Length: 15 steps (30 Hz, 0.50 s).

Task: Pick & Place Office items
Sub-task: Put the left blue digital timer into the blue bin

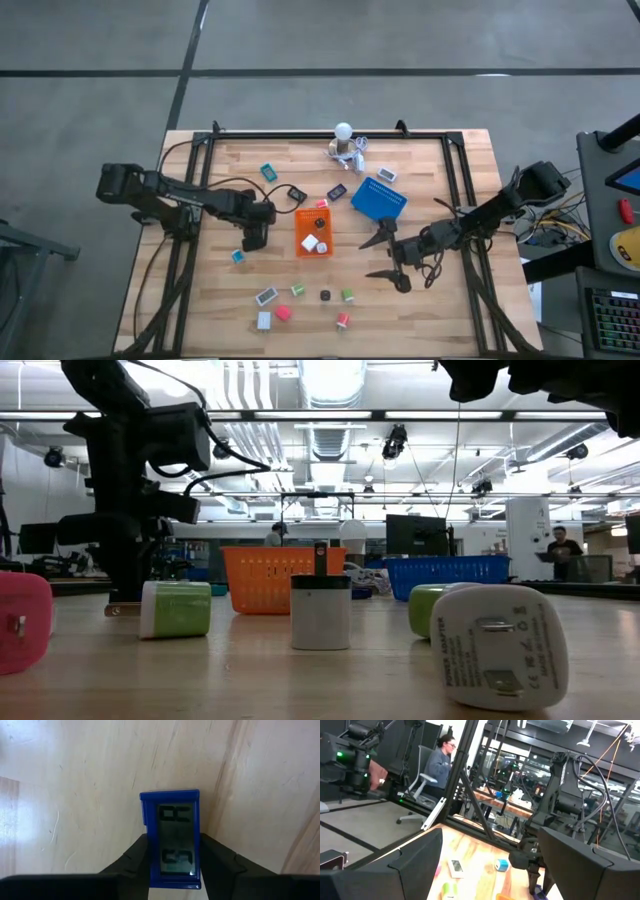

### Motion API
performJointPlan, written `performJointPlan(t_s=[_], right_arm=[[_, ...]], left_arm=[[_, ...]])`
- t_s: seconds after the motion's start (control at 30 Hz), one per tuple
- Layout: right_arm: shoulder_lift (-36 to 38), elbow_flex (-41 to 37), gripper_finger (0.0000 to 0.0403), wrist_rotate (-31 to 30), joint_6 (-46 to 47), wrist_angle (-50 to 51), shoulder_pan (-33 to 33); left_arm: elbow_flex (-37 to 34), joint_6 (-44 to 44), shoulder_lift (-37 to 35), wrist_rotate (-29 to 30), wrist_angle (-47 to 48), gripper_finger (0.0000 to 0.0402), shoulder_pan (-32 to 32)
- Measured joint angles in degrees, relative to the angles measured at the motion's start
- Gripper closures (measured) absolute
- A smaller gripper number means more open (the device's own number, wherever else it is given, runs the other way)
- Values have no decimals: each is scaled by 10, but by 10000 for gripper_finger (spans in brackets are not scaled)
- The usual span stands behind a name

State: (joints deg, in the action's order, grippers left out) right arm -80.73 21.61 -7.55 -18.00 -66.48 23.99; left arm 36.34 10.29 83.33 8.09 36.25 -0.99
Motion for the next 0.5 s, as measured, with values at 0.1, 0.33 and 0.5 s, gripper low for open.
performJointPlan(t_s=[0.1, 0.33, 0.5], right_arm=[[0, 0, 77, 0, 0, 0, 0], [0, -1, 77, 0, 5, 1, 0], [0, -4, 77, 0, 7, 1, 0]], left_arm=[[-3, -15, -6, -1, -28, 275, 1], [-3, -67, -42, -25, -197, 275, 2], [-16, -96, -67, -10, -272, 275, 1]])
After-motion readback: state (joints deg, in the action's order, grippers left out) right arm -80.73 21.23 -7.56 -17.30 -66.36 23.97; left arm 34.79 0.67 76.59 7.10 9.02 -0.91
